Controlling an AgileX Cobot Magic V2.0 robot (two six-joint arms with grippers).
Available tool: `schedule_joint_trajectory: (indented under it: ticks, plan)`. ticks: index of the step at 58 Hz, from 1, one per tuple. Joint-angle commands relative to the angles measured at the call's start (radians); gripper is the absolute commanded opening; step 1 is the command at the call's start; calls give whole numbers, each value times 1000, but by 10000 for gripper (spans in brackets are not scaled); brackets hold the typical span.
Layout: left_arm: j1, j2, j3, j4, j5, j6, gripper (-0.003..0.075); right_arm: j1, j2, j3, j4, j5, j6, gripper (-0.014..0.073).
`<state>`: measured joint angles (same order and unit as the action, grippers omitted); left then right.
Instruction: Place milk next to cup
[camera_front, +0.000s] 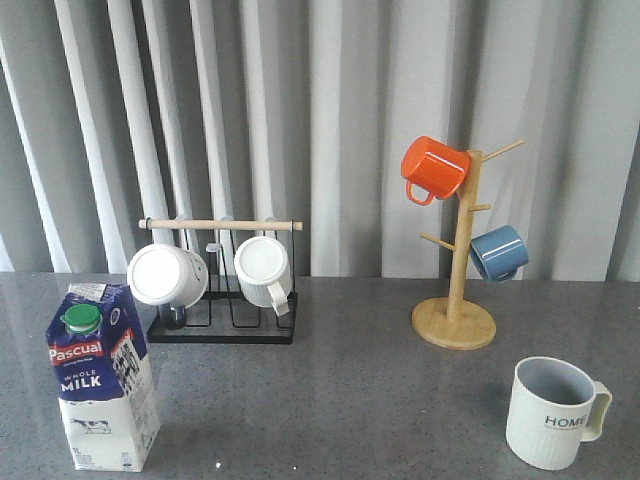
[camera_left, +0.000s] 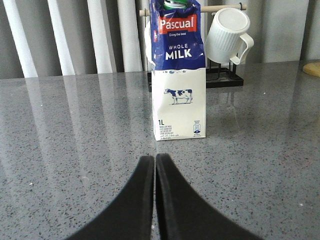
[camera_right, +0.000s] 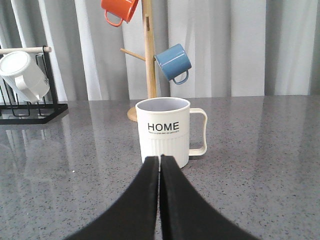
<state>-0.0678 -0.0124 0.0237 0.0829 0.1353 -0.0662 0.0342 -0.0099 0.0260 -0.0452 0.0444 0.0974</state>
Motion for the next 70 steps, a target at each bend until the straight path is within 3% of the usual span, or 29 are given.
schedule_joint_trajectory:
  ticks: [1,57,70]
  plan:
    - [-2,-11,-14,0,-68,-2,-6,-1,-13,10,-6,-71,-5,-6]
    - [-2,-11,-21,0,-77,-2,-6,-1,-13,10,-6,-90,-5,-6]
    - [-2,-11,-21,-2,-154,-11,-6,-1,-13,5,1,-152,0,-6]
